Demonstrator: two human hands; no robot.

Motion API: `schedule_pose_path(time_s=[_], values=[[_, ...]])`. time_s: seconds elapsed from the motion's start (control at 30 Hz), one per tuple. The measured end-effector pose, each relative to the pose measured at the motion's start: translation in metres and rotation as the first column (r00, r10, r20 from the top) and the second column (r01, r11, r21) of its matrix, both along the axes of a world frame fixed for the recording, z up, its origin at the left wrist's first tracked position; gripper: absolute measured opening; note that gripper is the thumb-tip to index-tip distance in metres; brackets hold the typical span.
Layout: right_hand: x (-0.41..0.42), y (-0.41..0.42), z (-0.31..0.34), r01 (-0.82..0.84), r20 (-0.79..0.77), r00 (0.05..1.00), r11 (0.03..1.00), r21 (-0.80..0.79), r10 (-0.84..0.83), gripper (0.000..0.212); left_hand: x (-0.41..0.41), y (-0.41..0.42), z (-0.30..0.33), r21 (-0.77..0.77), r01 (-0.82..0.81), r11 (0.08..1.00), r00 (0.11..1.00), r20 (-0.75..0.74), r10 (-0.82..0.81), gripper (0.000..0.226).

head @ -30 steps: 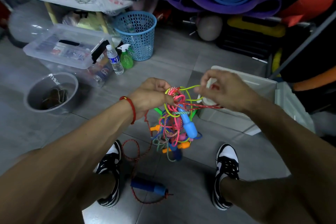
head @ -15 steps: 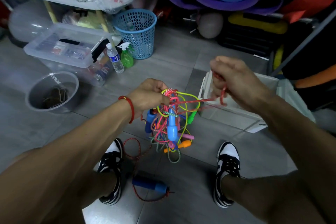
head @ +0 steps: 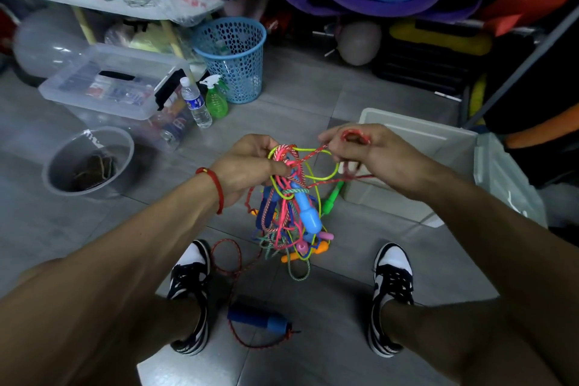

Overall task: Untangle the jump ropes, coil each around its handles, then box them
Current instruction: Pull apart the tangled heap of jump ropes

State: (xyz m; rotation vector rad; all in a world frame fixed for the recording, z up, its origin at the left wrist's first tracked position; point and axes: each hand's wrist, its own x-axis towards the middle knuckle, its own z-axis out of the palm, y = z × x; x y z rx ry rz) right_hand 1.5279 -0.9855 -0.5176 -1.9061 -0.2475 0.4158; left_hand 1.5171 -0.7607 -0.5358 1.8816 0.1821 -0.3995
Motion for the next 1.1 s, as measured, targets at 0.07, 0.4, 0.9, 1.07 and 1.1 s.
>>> schedule_pose_path(time_s=[0.07,0.4,0.9,1.07,1.1], values=[[-0.004,0.004,0.0,0.085,-0.15,0.988,0.959,0.271,-0.046,0.019,0.001,-0.002,0.0,-0.023,-0.038,0.999,0.999,0.021,0.039,0.026],[0.001,0.037,-0.019,0.198,-0.062,0.98,0.96,0.197,-0.189,0.032,0.002,-0.006,0.015,0.045,-0.022,0.999,0.995,0.099,0.017,0.029],[-0.004,0.06,-0.021,0.319,0.453,0.889,0.792,-0.521,-0.061,0.025,-0.004,-0.009,0.009,0.053,-0.106,0.993,0.986,0.134,0.099,0.032],[-0.002,0.054,-0.017,0.278,0.42,0.904,0.854,-0.44,-0.078,0.025,-0.002,-0.002,0.01,-0.121,-0.193,0.974,0.979,0.04,0.199,0.025],[-0.003,0.054,-0.017,0.258,0.39,0.917,0.87,-0.419,-0.084,0.024,-0.002,-0.002,0.01,-0.142,-0.232,0.962,0.971,0.025,0.238,0.023]])
